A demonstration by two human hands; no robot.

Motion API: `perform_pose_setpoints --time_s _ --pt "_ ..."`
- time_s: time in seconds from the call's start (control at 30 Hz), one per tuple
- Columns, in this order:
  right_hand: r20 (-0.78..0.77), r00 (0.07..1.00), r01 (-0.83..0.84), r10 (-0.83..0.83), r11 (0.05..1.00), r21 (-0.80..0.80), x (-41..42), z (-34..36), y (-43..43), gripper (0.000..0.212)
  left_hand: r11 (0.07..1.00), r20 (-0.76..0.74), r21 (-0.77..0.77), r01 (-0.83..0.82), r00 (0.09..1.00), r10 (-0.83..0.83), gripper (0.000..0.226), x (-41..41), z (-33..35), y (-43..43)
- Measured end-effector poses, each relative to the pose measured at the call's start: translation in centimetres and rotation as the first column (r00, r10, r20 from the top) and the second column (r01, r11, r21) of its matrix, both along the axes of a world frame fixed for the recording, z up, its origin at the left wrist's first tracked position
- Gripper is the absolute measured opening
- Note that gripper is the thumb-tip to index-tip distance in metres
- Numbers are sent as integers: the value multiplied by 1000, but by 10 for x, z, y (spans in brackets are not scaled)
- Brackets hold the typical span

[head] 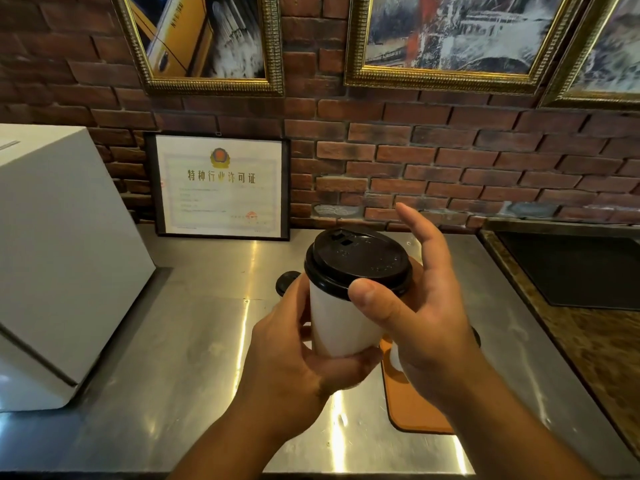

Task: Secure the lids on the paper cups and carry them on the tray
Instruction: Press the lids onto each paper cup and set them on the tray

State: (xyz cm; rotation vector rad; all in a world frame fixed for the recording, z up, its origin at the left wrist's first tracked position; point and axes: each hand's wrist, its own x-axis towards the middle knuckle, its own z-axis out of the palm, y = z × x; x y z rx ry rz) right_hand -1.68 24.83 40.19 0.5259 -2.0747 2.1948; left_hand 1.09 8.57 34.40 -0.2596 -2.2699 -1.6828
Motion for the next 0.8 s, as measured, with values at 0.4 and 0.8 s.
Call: perform_pose_setpoints --time_s 0.4,0.8 --pt "-7 995 -101 101 995 -25 -4 -30 21 62 998 -31 -48 -31 999 29 89 -8 -6 15" --pt "-40 995 -87 89 995 53 -24 -45 54 71 988 -33 -156 10 999 -15 84 -21 -17 35"
